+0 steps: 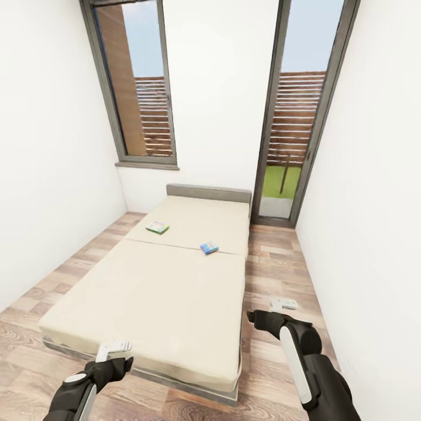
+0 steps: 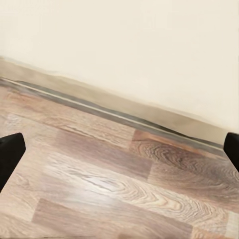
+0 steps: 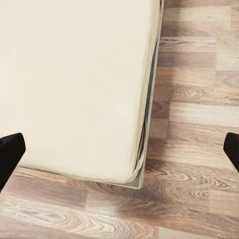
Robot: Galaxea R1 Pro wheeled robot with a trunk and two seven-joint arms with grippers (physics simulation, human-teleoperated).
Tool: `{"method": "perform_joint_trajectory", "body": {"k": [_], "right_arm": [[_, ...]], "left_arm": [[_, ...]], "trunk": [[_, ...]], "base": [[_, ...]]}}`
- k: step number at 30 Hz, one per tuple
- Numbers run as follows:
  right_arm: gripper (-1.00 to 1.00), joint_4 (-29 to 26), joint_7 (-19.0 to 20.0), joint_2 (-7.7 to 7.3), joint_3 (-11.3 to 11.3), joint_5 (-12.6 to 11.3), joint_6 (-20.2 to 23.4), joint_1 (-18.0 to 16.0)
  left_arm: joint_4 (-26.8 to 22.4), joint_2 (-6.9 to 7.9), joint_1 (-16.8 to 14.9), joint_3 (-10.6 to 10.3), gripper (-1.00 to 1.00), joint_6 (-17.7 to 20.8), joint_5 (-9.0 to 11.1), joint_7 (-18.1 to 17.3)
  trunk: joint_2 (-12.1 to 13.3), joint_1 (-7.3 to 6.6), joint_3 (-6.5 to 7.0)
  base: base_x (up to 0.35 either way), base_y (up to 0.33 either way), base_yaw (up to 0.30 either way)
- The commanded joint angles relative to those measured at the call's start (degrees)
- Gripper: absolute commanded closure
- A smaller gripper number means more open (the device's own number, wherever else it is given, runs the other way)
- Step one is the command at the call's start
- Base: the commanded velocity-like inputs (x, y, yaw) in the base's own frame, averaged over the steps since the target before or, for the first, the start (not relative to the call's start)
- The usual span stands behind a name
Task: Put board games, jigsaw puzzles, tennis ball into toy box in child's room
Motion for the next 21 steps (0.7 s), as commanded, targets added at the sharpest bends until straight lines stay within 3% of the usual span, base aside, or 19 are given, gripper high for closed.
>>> {"method": "perform_joint_trajectory", "body": {"k": [1, 13, 21], "right_arm": [[-1.0, -0.07, -0.57, 0.02, 0.05, -0.59, 0.19, -0.05], [-1.0, -0.09, -0.58, 0.1, 0.16, -0.32, 0.28, -0.05], [-1.0, -0.1, -0.58, 0.11, 0.2, -0.2, 0.21, -0.05]], "left_arm": [[-0.08, -0.04, -0.06, 0.1, -1.0, 0.29, -0.46, -0.52], [-0.18, -0.02, -0.06, 0.06, -1.0, 0.33, -0.46, -0.51], [-0.18, -0.02, -0.06, 0.11, -1.0, 0.33, -0.46, -0.51]], "trunk": [[-0.13, 0.04, -0.13], [-0.13, 0.04, -0.13], [-0.13, 0.04, -0.13]], "base": [[0.0, -0.066, 0.279], [0.0, -0.122, 0.286], [0.0, -0.234, 0.288]]}}
